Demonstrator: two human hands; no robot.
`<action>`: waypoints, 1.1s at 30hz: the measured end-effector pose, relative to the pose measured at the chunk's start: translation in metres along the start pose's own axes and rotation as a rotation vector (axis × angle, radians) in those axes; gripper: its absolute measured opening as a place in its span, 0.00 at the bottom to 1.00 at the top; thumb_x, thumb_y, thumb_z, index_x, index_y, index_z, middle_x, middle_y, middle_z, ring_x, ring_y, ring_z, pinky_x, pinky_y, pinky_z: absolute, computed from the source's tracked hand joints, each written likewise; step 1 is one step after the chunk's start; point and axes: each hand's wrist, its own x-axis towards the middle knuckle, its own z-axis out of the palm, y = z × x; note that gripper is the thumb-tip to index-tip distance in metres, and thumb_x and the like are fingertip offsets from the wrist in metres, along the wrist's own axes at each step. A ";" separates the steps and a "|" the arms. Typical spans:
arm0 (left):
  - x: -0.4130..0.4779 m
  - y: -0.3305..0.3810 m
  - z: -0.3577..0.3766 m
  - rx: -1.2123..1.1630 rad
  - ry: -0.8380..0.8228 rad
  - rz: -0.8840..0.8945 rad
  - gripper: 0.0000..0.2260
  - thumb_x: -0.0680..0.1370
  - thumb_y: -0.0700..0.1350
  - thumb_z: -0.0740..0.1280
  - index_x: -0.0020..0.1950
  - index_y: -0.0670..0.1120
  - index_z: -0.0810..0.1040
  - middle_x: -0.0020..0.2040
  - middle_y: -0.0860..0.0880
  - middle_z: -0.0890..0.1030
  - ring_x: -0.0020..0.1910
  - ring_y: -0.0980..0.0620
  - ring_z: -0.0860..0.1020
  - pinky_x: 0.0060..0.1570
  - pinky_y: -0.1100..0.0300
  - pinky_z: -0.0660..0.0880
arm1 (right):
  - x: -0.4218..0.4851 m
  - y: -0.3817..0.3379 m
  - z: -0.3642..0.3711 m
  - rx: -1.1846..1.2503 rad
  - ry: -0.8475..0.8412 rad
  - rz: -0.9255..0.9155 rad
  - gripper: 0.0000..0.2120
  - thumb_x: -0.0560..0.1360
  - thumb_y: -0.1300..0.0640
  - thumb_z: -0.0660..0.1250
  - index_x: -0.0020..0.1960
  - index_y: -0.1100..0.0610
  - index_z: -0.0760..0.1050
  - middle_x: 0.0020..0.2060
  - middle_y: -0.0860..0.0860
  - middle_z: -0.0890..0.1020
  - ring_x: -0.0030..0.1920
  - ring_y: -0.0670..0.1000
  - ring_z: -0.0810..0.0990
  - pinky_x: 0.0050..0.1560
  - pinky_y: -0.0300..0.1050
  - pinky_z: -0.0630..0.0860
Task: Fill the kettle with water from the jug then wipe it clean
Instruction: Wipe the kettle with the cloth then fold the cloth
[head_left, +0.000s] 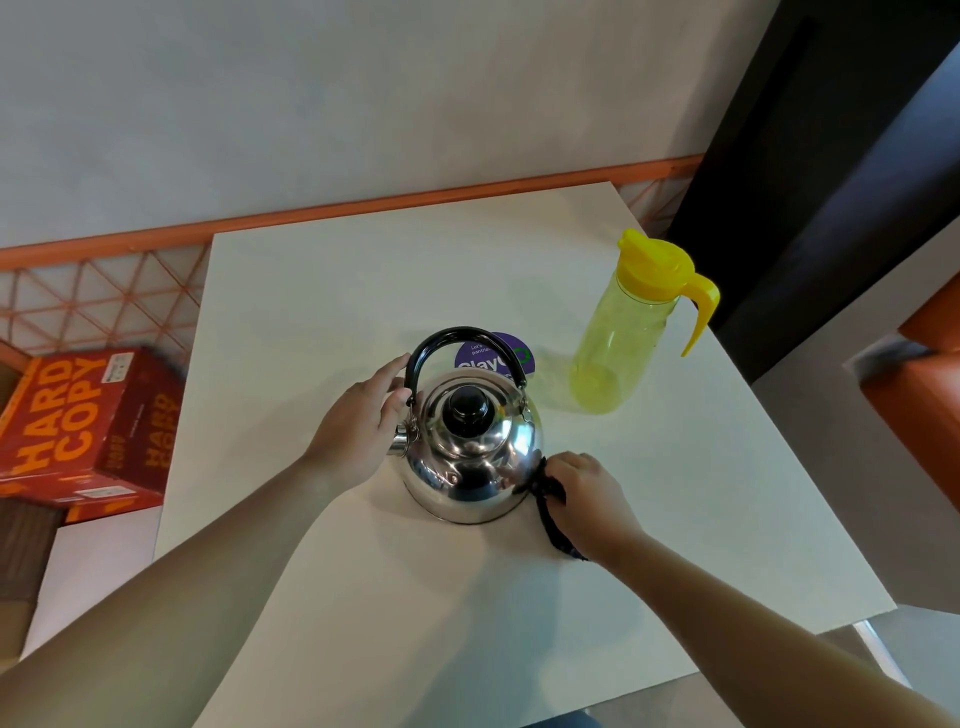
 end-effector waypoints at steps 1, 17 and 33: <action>0.000 0.000 0.000 -0.004 -0.001 -0.002 0.19 0.82 0.49 0.55 0.74 0.54 0.62 0.61 0.51 0.76 0.60 0.50 0.73 0.55 0.60 0.65 | -0.005 -0.001 0.003 0.015 0.001 -0.008 0.07 0.68 0.63 0.66 0.44 0.58 0.78 0.44 0.51 0.80 0.45 0.56 0.75 0.41 0.41 0.69; 0.000 0.000 -0.002 -0.018 -0.012 0.023 0.19 0.82 0.48 0.55 0.74 0.53 0.62 0.58 0.53 0.76 0.55 0.53 0.73 0.52 0.61 0.65 | -0.017 -0.011 0.015 0.003 0.032 0.008 0.06 0.70 0.63 0.68 0.46 0.56 0.82 0.41 0.51 0.80 0.45 0.55 0.71 0.44 0.42 0.70; 0.000 0.000 0.000 -0.052 -0.007 0.012 0.19 0.82 0.48 0.55 0.74 0.53 0.62 0.59 0.52 0.76 0.56 0.52 0.74 0.53 0.61 0.65 | -0.012 -0.012 0.012 -0.008 0.031 0.026 0.02 0.69 0.63 0.68 0.42 0.59 0.77 0.39 0.52 0.79 0.45 0.54 0.71 0.42 0.43 0.70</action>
